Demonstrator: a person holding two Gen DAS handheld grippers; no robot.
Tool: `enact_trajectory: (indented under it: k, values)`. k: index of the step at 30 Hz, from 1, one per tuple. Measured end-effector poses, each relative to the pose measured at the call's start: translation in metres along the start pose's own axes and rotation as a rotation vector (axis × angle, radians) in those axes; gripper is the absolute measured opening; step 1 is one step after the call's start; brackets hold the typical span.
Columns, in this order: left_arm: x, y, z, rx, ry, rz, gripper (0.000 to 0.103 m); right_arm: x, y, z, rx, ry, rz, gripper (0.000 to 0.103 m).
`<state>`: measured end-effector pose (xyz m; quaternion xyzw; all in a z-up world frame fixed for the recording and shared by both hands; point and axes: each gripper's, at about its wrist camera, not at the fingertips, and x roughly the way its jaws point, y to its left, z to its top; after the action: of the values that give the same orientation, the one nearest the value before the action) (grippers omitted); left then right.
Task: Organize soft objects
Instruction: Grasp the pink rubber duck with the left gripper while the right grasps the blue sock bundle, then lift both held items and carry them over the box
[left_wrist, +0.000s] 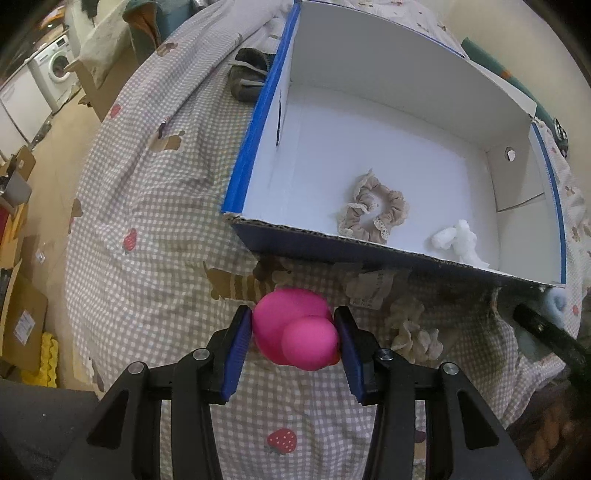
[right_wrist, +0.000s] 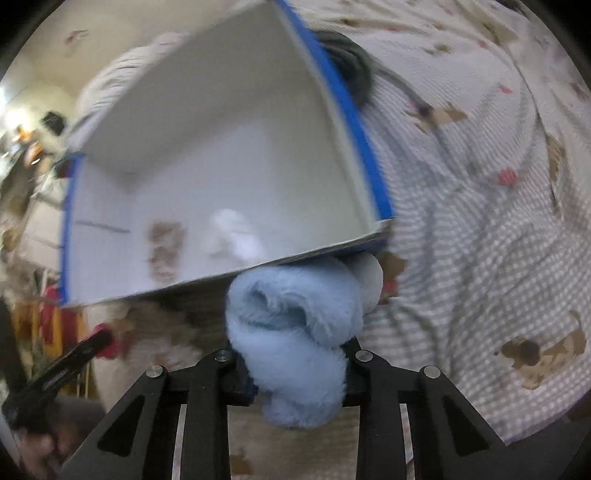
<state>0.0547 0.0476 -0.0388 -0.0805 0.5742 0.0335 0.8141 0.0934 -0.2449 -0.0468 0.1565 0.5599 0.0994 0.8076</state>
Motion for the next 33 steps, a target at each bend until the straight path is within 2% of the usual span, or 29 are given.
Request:
enact_trajectory:
  k: [3, 10, 16, 27, 33]
  values:
    - [-0.001, -0.002, 0.001, 0.007, -0.003, 0.006, 0.042, -0.008, 0.018, -0.012, -0.075, -0.008, 0.016, 0.029]
    - [0.0, -0.003, 0.002, 0.016, -0.009, 0.022, 0.042, 0.004, 0.042, -0.036, -0.144, -0.003, 0.023, 0.029]
    - [0.0, 0.001, 0.001, 0.012, -0.021, 0.055, 0.042, 0.018, 0.048, -0.038, -0.178, 0.0, -0.003, 0.029]
    - [-0.027, 0.009, -0.009, 0.0, -0.106, 0.084, 0.042, -0.007, 0.055, -0.048, -0.182, -0.053, 0.042, 0.029]
    - [-0.045, 0.008, -0.016, -0.014, -0.193, 0.106, 0.042, -0.021, 0.062, -0.053, -0.243, -0.104, 0.054, 0.029]
